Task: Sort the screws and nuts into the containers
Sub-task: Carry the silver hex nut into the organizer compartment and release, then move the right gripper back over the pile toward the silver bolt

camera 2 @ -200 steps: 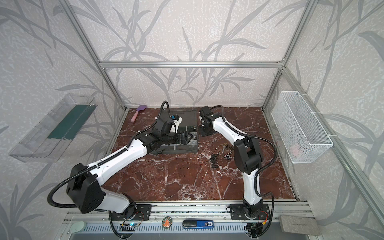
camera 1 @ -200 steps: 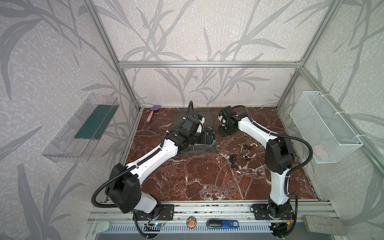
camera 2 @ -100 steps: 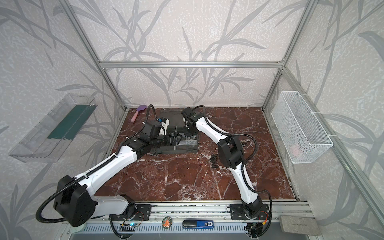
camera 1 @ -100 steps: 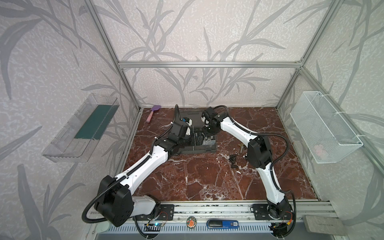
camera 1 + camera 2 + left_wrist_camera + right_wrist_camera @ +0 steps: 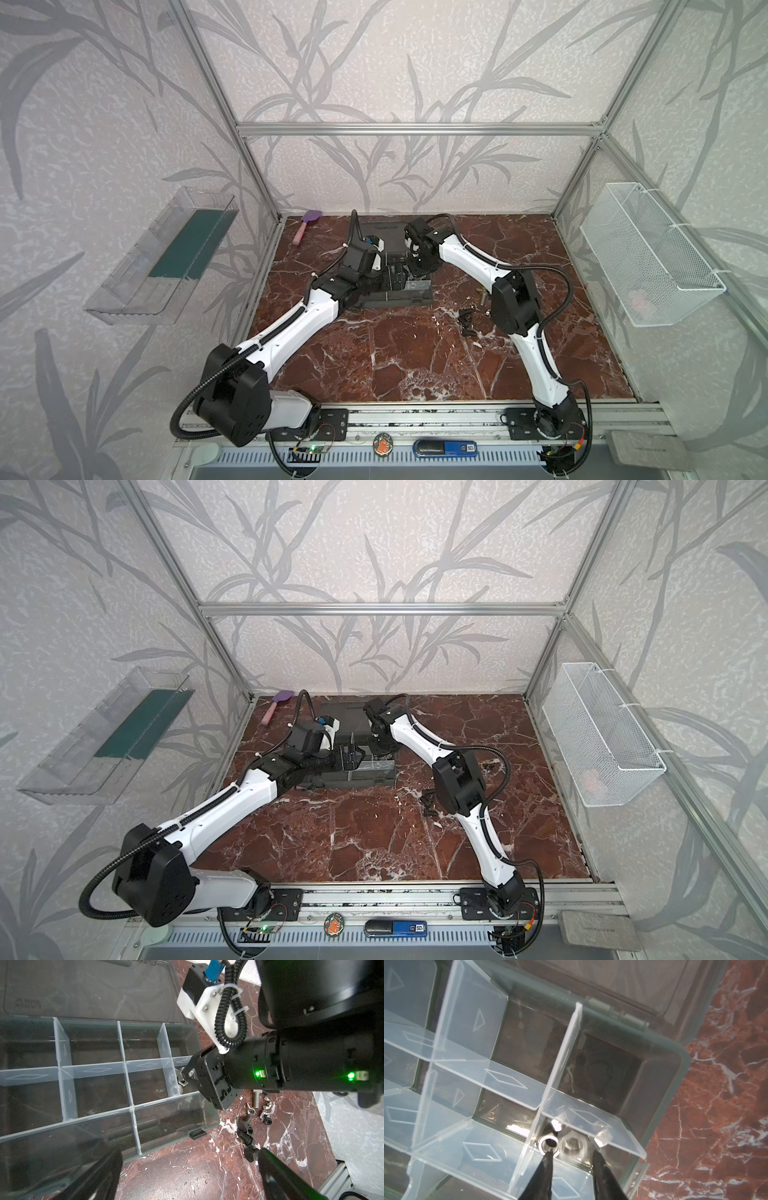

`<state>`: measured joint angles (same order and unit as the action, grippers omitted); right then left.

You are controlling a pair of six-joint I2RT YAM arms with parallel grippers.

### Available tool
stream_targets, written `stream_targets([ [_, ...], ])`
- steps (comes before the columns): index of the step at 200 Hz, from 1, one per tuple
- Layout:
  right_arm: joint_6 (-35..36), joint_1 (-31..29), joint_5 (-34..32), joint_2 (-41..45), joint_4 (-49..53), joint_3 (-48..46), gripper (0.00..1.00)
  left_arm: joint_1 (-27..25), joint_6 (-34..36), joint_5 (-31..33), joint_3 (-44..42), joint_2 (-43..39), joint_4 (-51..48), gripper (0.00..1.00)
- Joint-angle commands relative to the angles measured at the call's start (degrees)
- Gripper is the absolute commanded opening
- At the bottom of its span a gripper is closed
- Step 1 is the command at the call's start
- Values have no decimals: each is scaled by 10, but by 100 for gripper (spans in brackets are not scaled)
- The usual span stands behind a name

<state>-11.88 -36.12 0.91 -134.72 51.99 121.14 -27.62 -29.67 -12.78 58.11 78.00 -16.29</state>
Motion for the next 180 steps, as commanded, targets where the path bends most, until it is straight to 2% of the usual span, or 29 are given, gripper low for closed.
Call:
stream_targets([
  [1,9,1,-8,18,14,6,38,3,-3,-6,29,7,-10,100],
  [76,7,17,-2,108,-16,-61,43,3,-9,-13,34,1,-15,99],
  [128,-2,62,-16,219,-71,-198,47,-5,-25,-29,43,12,4,100],
  [180,-10,120,-28,307,-106,-330,48,-54,-17,-27,83,59,21,100],
])
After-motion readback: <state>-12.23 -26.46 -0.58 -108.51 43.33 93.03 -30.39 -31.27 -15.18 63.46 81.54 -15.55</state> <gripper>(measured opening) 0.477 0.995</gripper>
